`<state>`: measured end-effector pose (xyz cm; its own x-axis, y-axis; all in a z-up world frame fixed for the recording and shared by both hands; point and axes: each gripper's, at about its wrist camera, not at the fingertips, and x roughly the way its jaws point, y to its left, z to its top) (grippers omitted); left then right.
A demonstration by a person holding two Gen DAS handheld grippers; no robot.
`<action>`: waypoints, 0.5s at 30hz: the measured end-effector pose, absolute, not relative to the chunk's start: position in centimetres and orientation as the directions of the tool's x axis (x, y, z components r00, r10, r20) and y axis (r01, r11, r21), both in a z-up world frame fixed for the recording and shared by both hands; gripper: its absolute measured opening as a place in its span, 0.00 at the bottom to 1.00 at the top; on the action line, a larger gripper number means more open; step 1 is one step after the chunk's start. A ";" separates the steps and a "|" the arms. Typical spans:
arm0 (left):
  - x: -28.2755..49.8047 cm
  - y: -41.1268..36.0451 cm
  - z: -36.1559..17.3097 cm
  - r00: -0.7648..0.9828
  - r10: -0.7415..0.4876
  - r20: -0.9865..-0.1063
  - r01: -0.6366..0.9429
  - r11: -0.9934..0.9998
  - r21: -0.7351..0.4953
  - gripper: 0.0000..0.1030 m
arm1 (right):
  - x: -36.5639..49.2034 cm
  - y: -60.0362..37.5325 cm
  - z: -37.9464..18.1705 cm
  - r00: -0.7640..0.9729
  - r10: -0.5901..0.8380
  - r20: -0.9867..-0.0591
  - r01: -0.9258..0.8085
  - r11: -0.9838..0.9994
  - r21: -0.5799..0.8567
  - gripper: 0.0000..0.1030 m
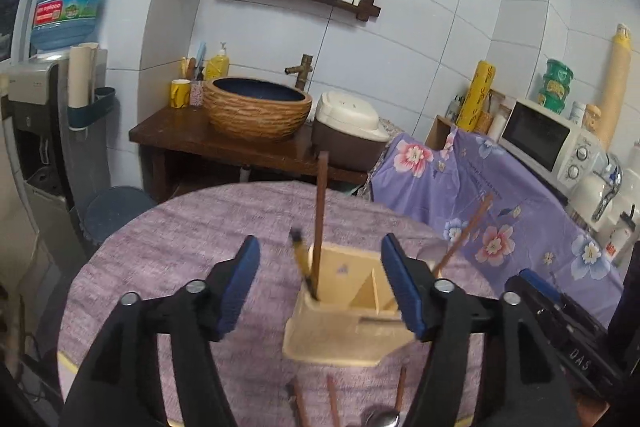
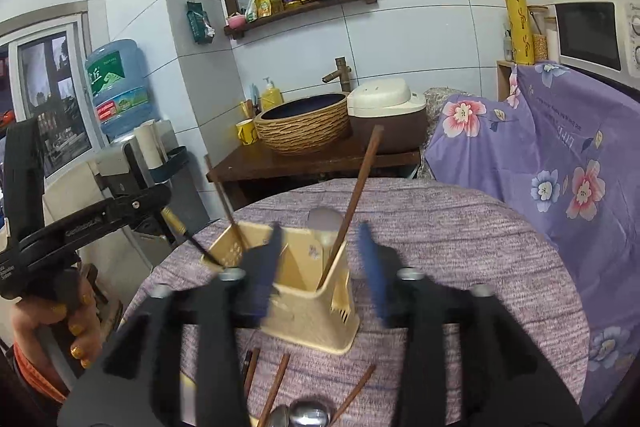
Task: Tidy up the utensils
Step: 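Withdraw both open grippers back to the remaining utensils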
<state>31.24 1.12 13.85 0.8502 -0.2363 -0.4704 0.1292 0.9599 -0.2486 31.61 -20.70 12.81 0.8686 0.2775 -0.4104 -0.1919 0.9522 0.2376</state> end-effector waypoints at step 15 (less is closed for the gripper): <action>22.2 2.2 -0.6 0.684 -0.138 -0.716 0.053 0.989 -0.140 0.48 | 24.5 -16.7 0.2 0.710 0.279 -0.647 -0.232 0.960 0.160 0.47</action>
